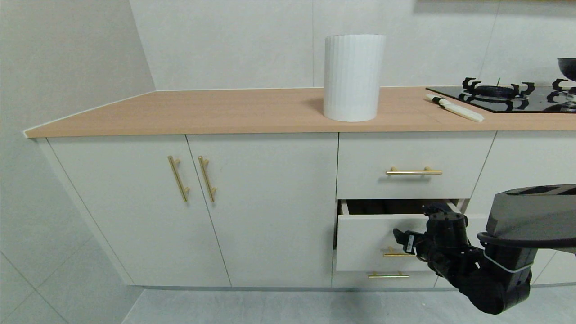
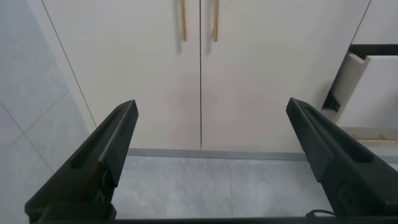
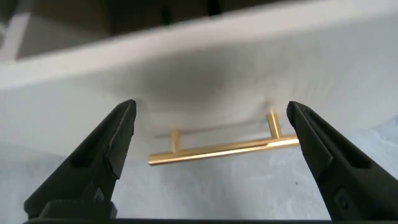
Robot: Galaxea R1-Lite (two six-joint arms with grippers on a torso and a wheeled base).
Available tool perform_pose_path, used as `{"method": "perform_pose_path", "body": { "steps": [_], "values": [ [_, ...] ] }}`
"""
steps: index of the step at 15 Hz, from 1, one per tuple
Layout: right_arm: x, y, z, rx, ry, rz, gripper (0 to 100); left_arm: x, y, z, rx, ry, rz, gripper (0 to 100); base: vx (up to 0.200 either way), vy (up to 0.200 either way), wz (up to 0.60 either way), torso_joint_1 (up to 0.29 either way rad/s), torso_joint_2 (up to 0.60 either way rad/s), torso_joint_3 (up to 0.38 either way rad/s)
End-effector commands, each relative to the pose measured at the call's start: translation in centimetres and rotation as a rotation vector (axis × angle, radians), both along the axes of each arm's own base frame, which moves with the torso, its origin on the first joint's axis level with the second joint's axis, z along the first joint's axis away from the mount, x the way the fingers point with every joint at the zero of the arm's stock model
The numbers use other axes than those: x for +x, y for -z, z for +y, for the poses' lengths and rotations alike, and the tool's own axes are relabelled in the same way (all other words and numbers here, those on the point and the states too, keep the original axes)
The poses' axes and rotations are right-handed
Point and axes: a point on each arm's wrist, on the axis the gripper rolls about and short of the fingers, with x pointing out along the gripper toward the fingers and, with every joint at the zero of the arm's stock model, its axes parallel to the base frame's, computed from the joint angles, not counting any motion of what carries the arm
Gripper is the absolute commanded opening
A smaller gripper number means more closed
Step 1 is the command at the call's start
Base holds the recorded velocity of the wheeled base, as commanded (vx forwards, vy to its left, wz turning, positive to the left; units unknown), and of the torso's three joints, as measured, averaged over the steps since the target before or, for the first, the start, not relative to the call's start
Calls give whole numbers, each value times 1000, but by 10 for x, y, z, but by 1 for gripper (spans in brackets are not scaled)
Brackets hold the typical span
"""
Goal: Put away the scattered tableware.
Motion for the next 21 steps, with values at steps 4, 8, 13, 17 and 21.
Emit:
{"method": "perform_pose_path", "body": {
  "steps": [4, 8, 13, 17, 21],
  "values": [
    [17, 16, -3, 39, 62, -10, 100, 0, 0, 0, 0, -1, 0, 100, 0, 0, 0, 0, 0, 0],
    [34, 18, -8, 95, 109, -54, 100, 0, 0, 0, 0, -1, 0, 100, 0, 0, 0, 0, 0, 0],
    [50, 17, -7, 154, 133, -98, 100, 0, 0, 0, 0, -1, 0, 100, 0, 0, 0, 0, 0, 0],
    [66, 20, -16, 158, 164, -117, 100, 0, 0, 0, 0, -1, 0, 100, 0, 0, 0, 0, 0, 0],
    [82, 14, -29, 184, 214, -121, 100, 0, 0, 0, 0, -1, 0, 100, 0, 0, 0, 0, 0, 0]
  ]
}}
